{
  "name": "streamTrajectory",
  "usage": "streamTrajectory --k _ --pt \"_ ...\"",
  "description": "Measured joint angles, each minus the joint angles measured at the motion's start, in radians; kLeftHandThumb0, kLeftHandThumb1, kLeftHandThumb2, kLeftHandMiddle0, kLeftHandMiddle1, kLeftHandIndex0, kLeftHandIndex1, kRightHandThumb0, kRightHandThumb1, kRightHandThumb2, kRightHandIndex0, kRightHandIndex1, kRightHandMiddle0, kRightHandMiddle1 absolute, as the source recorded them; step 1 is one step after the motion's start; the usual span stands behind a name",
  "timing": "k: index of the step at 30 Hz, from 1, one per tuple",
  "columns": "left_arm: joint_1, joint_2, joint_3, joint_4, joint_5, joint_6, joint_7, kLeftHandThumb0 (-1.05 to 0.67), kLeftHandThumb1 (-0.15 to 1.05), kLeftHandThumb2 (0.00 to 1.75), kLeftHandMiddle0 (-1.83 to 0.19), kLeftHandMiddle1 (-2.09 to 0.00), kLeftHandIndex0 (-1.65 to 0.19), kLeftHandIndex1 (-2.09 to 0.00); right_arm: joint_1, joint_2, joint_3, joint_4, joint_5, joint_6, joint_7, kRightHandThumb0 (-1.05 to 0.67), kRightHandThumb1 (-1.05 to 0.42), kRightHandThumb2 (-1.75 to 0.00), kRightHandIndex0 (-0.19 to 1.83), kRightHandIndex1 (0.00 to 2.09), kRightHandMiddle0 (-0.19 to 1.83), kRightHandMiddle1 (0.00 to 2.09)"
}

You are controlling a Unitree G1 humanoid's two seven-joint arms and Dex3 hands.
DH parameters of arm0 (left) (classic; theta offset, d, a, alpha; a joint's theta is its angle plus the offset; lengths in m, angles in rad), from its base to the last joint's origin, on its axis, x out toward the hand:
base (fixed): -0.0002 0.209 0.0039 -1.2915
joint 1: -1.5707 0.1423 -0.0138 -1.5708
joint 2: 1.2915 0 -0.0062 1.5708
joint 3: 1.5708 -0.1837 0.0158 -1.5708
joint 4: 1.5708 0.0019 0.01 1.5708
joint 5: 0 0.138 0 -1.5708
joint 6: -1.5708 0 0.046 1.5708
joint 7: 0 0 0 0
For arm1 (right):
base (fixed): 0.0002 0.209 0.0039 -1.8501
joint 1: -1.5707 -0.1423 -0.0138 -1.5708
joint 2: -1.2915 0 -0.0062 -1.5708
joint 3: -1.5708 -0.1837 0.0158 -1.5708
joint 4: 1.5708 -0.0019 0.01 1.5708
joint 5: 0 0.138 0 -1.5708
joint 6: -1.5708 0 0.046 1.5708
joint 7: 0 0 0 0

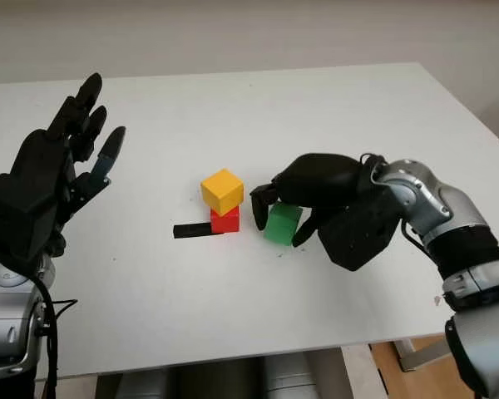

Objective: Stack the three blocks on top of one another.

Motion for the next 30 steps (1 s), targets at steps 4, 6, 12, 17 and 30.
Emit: streamTrajectory --k 4,6,12,17,30 --pt "0.000 0.000 -0.001 0.000 0.005 0.000 0.001 -0.63 1.05 0.45 -0.16 -0.06 -0.11 -0.08 -0.033 -0.015 -0.015 -0.055 0.022 0.077 0.082 -0.23 -0.96 -0.05 0.51 1.07 0.47 1.19" --pt "0.000 0.000 -0.002 0.000 0.005 0.000 0.000 -0.62 1.05 0.45 -0.16 -0.05 -0.11 -0.08 -0.045 -0.021 -0.021 -0.067 0.019 0.086 0.089 -0.24 -0.96 -0.05 0.50 1.09 0.46 1.22" --pt "0.000 0.002 -0.005 0.000 0.015 0.001 0.000 -0.62 1.05 0.46 -0.16 -0.06 -0.11 -0.08 -0.075 -0.035 -0.036 -0.068 -0.001 0.125 0.089 -0.20 -0.94 -0.05 0.51 1.03 0.47 1.11" --pt "0.000 0.002 -0.006 0.001 0.016 0.001 0.000 -0.63 1.05 0.45 -0.16 -0.06 -0.11 -0.08 -0.138 -0.040 -0.046 -0.068 -0.055 0.165 0.070 -0.20 -0.94 -0.05 0.50 1.15 0.49 1.07" --pt "0.000 0.002 -0.003 0.001 0.014 0.001 0.001 -0.63 1.05 0.45 -0.17 -0.06 -0.11 -0.08 -0.280 -0.002 -0.069 0.023 -0.119 0.073 -0.190 -0.26 -0.87 -0.05 0.66 1.01 0.64 1.11"
